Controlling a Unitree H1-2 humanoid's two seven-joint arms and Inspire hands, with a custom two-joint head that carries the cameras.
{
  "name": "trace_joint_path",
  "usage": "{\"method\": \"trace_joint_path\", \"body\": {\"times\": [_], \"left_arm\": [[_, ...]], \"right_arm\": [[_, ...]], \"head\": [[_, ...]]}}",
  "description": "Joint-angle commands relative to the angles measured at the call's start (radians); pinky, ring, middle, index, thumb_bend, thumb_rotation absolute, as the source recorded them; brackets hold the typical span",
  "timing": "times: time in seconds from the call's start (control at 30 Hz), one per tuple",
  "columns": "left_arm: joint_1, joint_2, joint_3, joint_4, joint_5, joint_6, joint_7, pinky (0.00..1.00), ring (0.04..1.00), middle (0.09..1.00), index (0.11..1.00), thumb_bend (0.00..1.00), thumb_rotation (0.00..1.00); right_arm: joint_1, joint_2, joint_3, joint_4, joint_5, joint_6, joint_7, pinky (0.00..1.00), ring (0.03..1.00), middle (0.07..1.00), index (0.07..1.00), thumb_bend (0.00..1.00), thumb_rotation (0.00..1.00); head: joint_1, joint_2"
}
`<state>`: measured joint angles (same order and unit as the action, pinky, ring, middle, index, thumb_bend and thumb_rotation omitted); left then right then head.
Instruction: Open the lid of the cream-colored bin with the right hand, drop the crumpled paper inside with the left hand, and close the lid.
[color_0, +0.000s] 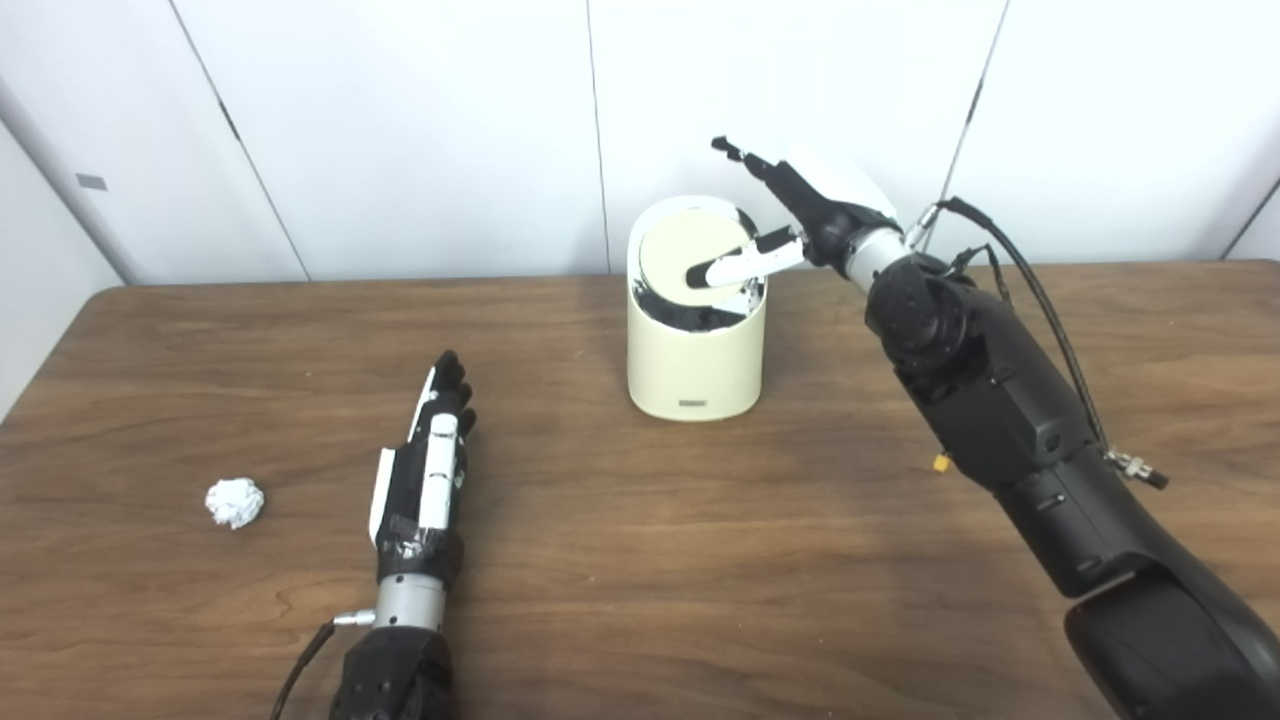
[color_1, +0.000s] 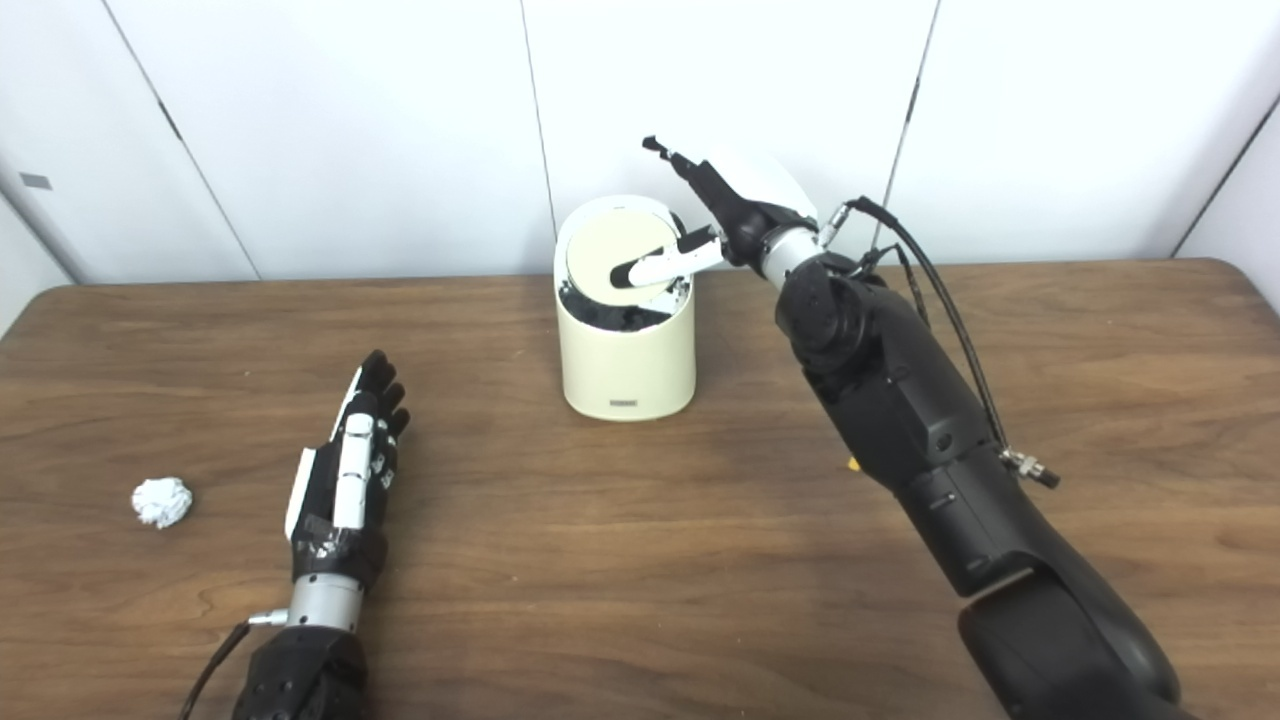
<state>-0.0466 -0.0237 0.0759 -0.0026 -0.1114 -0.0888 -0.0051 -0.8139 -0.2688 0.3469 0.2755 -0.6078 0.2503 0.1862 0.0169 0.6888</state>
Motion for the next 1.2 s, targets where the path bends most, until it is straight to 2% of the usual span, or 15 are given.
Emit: {"method": "trace_joint_path", "body": {"times": [0.0,0.3,0.6,0.77,0.87,0.97,1.07,1.17], "left_arm": [[0.015,-0.027,-0.010,0.010,-0.007,-0.020,0.004,1.00,1.000,0.993,0.993,0.43,0.87],[0.011,-0.029,-0.009,0.011,-0.006,-0.022,0.006,1.00,1.000,0.991,0.988,0.44,0.87],[0.010,-0.029,-0.016,0.003,-0.001,-0.016,0.004,1.00,1.000,1.000,0.998,0.43,0.89],[0.011,-0.028,-0.020,0.000,0.004,-0.016,0.005,1.00,1.000,0.999,0.996,0.43,0.88],[0.010,-0.027,-0.019,0.003,-0.001,-0.017,0.001,1.00,1.000,0.999,0.996,0.43,0.87],[0.012,-0.029,-0.017,0.001,-0.008,-0.016,-0.001,1.00,1.000,0.997,0.993,0.41,0.85],[0.012,-0.029,-0.018,-0.002,-0.011,-0.011,-0.003,1.00,1.000,0.999,0.995,0.39,0.84],[0.011,-0.028,-0.019,-0.001,-0.010,-0.009,-0.004,1.00,1.000,1.000,0.997,0.39,0.83]], "right_arm": [[-0.050,-0.029,0.003,-0.018,-0.026,-0.033,-0.007,0.94,0.946,0.932,0.935,0.83,0.38],[-0.048,-0.052,0.026,-0.003,-0.059,-0.063,-0.006,0.95,0.961,0.938,0.936,0.84,0.32],[-0.047,-0.076,0.042,0.014,-0.091,-0.098,-0.013,0.98,0.970,0.944,0.936,0.85,0.31],[-0.040,-0.059,0.007,0.002,-0.053,-0.074,-0.008,0.98,0.972,0.943,0.932,0.80,0.38],[-0.033,-0.033,-0.037,-0.025,-0.012,-0.030,0.002,0.93,0.952,0.935,0.933,0.76,0.47],[-0.029,-0.016,-0.065,-0.057,0.010,-0.002,0.008,0.83,0.920,0.927,0.929,0.74,0.57],[-0.031,-0.006,-0.082,-0.080,0.030,0.012,0.010,0.83,0.916,0.929,0.925,0.73,0.64],[-0.036,0.014,-0.113,-0.102,0.062,0.040,0.001,0.82,0.909,0.933,0.922,0.70,0.66]], "head": [[0.001,0.003],[-0.001,0.014],[0.002,0.020],[0.001,0.022],[0.003,0.026],[0.003,0.028],[0.007,0.030],[0.005,0.034]]}}
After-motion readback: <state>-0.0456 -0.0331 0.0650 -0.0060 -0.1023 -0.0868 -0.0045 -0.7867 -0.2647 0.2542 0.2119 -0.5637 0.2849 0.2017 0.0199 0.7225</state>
